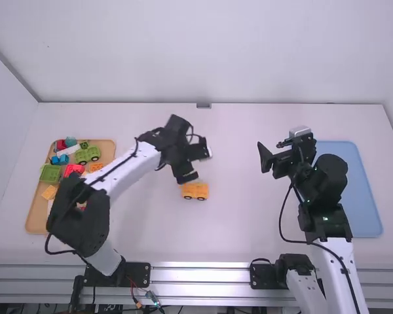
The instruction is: Assemble lego blocks to make yellow taxi
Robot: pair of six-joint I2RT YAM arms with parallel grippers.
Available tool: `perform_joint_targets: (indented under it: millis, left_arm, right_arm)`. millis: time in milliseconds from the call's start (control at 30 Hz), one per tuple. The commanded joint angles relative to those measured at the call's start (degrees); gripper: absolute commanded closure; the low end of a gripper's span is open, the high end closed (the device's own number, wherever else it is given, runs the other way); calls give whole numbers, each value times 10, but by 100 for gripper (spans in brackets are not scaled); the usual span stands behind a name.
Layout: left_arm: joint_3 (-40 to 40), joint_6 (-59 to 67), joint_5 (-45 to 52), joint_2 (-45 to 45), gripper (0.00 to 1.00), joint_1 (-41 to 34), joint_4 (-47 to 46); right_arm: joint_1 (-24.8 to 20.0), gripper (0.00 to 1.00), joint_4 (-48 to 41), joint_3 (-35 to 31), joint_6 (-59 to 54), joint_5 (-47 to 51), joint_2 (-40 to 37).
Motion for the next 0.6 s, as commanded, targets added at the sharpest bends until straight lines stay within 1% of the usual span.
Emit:
perform_joint_targets:
  millis: [0,33,100,133,167,200,233,333,367,467,500,567]
  left_arm:
    - [8,-117,-20,-28,1,66,-8]
    - [8,-189,-40,-37,1,106,-8]
    - [8,-254,-66,-41,1,138,-8]
    - [8,-337,-105,-44,1,177,-12]
    - [8,-376,-125,-45,1,195,-16]
    - [8,-458,-167,-44,1,237,-28]
    - [8,-458,-167,-44,1,237,-28]
    - [8,-590,-229,-44,1,325,-69]
    - [8,-599,-230,-44,1,332,-72]
    - [7,-612,-227,-44,1,407,-107]
    - [7,-611,-227,-44,1,414,-110]
    - [6,-564,-226,-44,1,446,-120]
  right_arm:
    - [1,1,5,21,3,-4,-5]
    - [1,1,6,21,3,-4,-5]
    - [1,1,7,21,3,-4,-5]
    - [1,2,9,21,3,-4,-5]
    - [1,1,10,21,3,-4,-5]
    - [1,1,13,21,3,-4,-2]
    - [1,1,13,21,3,-4,-2]
    - [1,2,21,21,3,-4,12]
    - [1,2,21,21,3,-4,13]
    - [2,1,29,21,4,-4,28]
    - [2,1,31,21,4,-4,31]
    - [1,1,41,21,19,-4,43]
